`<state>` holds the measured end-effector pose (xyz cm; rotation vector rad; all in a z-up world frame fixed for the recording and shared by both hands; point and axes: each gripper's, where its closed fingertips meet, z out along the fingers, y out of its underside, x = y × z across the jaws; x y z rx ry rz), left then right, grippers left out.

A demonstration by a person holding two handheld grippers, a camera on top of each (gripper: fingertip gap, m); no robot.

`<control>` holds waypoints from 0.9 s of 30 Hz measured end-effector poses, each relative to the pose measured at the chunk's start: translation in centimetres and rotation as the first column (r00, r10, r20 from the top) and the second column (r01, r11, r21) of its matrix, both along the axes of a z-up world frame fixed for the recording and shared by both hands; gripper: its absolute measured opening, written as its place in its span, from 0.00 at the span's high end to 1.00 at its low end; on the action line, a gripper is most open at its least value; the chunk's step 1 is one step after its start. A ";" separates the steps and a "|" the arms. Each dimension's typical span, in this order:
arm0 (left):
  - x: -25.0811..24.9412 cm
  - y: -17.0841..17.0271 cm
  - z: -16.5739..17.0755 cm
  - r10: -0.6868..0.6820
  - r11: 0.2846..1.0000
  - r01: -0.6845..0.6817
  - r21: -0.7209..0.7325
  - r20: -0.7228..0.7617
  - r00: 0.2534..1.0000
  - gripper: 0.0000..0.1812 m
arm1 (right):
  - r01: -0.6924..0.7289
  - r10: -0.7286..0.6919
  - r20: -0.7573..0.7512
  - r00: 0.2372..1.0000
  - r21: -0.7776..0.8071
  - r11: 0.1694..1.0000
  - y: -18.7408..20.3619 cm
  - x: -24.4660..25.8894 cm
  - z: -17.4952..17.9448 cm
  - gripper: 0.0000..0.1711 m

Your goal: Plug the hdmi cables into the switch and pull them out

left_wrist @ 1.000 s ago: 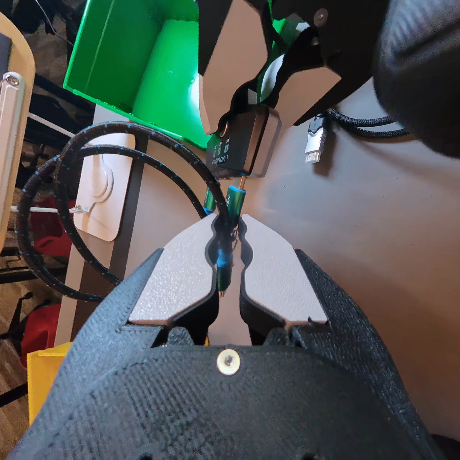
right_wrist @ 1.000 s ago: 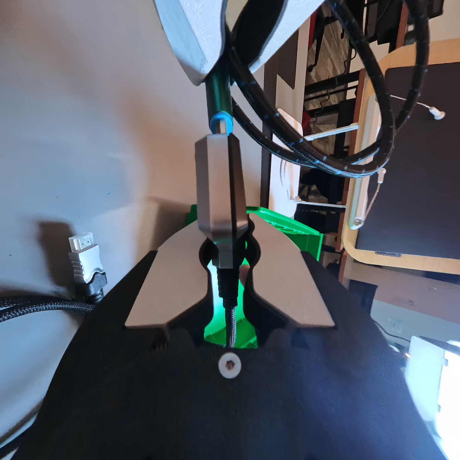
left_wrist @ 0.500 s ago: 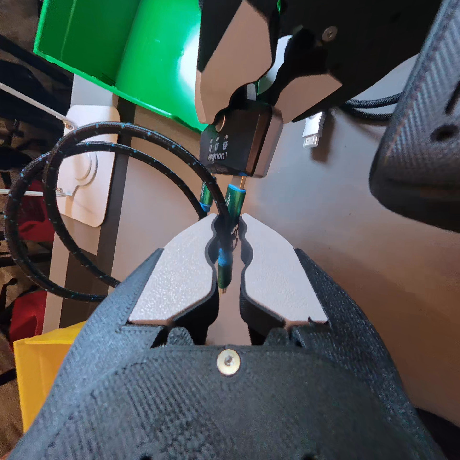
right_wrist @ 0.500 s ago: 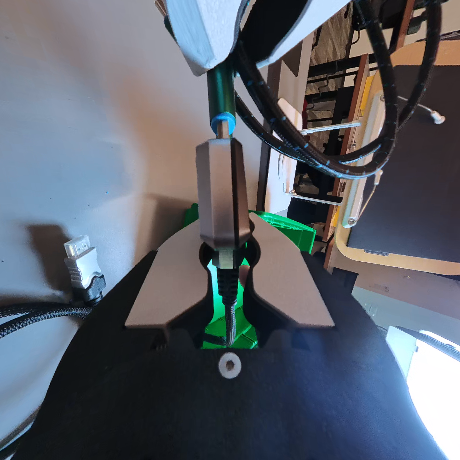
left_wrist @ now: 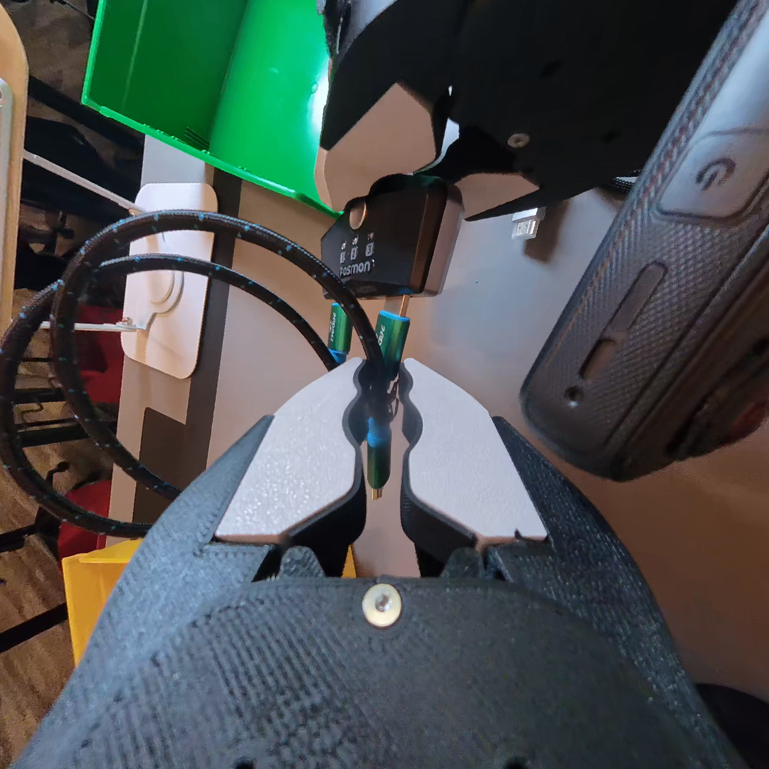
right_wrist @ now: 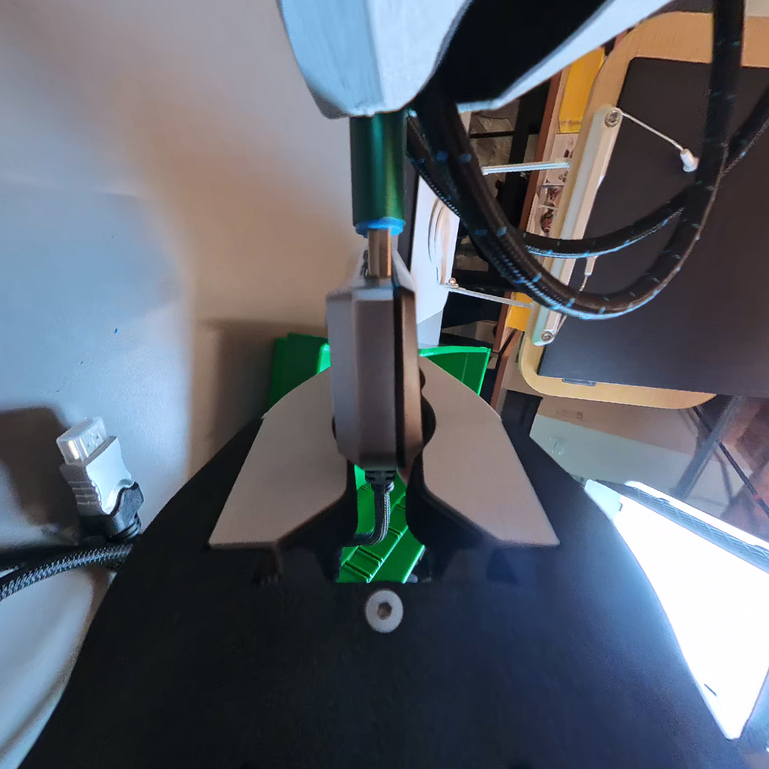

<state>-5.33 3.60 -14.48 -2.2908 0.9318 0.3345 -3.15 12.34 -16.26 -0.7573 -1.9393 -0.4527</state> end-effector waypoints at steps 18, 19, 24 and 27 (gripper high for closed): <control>-1.2 -0.3 0.2 0.058 0.998 -0.058 -0.012 0.002 0.998 0.92 | -0.122 0.136 -0.132 0.982 0.110 0.986 -1.1 -1.9 0.9 0.83; -1.2 -0.3 0.2 0.057 0.998 -0.057 -0.011 0.001 0.998 0.92 | -0.149 0.162 -0.138 0.977 0.101 0.984 -1.4 -2.0 0.9 0.83; -1.2 -0.4 0.0 0.056 0.998 -0.056 -0.019 -0.005 0.998 0.92 | -0.257 0.263 -0.157 0.952 0.062 0.964 -3.5 -2.2 1.4 0.85; -1.2 -0.4 -0.1 0.048 0.999 -0.048 -0.022 0.007 0.999 0.92 | -0.275 0.283 -0.155 0.946 0.070 0.959 -3.7 -2.3 1.2 0.87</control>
